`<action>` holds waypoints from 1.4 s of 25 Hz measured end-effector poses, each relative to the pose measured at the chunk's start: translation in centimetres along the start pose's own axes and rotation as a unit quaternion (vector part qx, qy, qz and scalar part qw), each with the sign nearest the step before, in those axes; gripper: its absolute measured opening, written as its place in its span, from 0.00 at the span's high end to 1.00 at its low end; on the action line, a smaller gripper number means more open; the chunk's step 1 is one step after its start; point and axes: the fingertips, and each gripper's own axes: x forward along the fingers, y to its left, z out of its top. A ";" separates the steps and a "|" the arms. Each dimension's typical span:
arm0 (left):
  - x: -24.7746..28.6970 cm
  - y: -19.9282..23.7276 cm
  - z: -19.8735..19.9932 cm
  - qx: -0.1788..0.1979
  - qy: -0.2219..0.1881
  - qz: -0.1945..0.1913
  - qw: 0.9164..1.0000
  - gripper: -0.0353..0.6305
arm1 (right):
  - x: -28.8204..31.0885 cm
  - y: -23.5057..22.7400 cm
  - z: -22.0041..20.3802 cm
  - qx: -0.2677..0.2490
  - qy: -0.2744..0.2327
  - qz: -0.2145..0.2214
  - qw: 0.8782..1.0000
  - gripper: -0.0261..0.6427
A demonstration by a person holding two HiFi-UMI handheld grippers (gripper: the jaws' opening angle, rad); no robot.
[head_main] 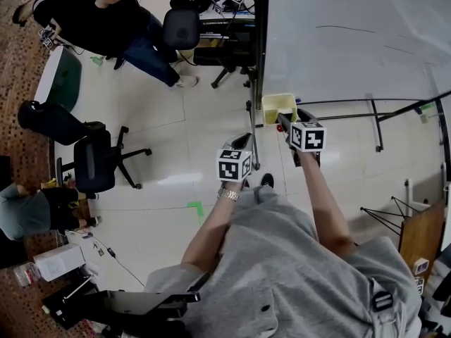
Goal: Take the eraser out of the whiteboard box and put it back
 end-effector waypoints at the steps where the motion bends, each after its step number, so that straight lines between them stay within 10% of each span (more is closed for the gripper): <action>1: -0.3 -0.1 -0.5 0.002 0.002 -0.002 1.000 0.94 | -0.3 0.2 0.2 0.002 -0.007 0.001 1.000 0.53; 5: -1.8 -0.6 -1.8 0.012 0.002 -0.020 1.000 0.94 | -2.5 2.2 -1.0 0.014 -0.037 -0.009 0.999 0.57; 8: -3.6 -1.4 -1.5 0.022 -0.016 -0.041 0.999 0.94 | -4.2 4.8 -3.7 0.021 -0.044 -0.021 0.999 0.96; 21: -13.4 -2.7 -9.3 0.023 -0.020 -0.071 0.997 0.94 | -10.3 19.5 -15.8 -0.023 -0.002 0.005 1.000 0.96; 35: -14.4 -5.3 -9.9 0.026 -0.026 -0.065 0.997 0.94 | -12.0 20.3 -17.5 -0.030 0.018 0.046 0.998 0.96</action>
